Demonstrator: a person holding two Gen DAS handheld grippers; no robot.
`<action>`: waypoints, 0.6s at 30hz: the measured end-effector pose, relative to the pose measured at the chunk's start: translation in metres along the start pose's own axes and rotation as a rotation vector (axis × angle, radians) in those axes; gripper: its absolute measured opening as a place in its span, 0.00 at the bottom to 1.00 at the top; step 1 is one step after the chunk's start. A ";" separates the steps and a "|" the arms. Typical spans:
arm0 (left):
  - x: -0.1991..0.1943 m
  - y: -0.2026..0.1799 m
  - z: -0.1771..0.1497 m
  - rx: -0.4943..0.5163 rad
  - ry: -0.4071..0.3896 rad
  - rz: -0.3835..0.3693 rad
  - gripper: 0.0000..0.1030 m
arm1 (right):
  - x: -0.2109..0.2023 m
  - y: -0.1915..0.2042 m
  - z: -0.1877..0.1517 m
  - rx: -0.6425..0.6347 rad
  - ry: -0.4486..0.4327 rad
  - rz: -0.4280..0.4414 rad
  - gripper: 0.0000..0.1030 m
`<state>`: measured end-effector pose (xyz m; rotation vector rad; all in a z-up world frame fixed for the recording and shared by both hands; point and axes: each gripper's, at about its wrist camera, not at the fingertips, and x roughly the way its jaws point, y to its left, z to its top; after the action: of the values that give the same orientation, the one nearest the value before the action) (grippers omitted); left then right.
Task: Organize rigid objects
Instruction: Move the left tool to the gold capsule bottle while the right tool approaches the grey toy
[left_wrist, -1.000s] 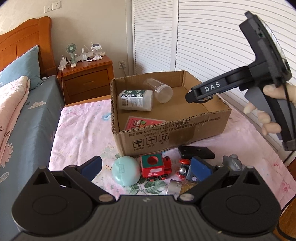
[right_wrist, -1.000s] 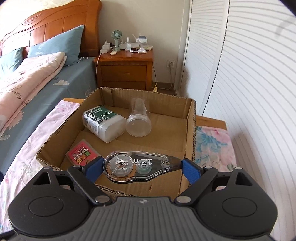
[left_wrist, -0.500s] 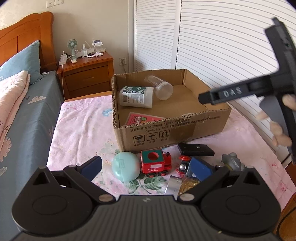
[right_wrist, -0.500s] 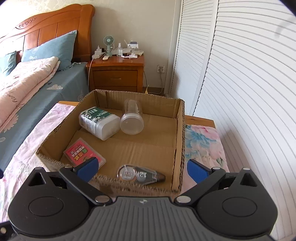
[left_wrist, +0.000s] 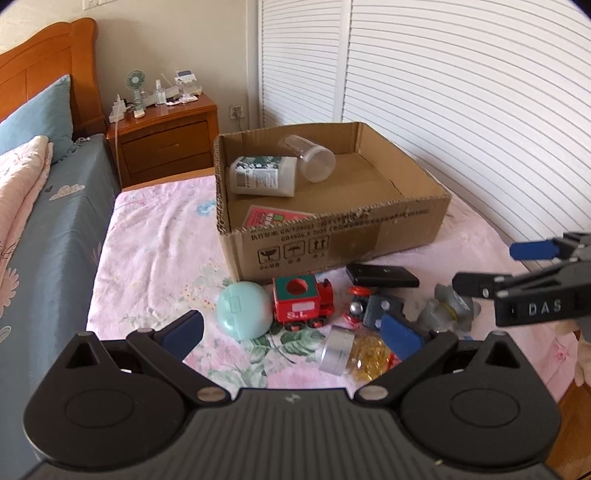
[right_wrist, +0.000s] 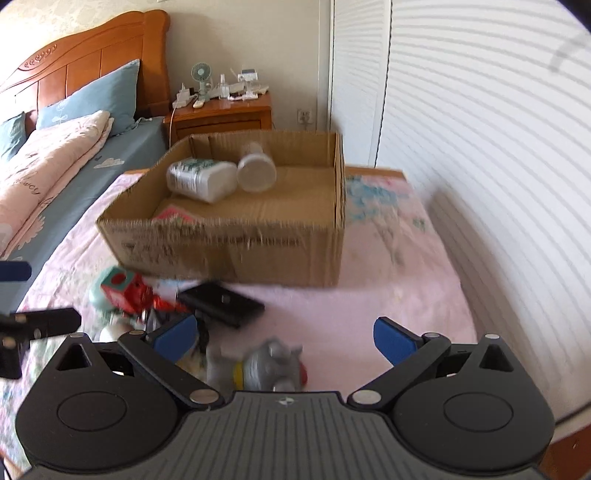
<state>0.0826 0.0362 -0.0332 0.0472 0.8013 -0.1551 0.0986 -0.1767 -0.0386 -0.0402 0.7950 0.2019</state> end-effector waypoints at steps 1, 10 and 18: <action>0.000 0.000 -0.002 0.005 0.003 -0.007 0.99 | 0.000 -0.001 -0.005 0.000 0.006 0.000 1.00; 0.003 -0.004 -0.025 0.091 0.059 -0.064 0.99 | 0.010 0.004 -0.033 -0.027 0.053 0.013 1.00; 0.007 -0.013 -0.033 0.114 0.079 -0.151 0.99 | 0.038 0.011 -0.021 -0.019 0.057 0.016 1.00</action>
<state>0.0619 0.0258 -0.0609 0.1006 0.8745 -0.3437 0.1072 -0.1617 -0.0803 -0.0577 0.8507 0.2243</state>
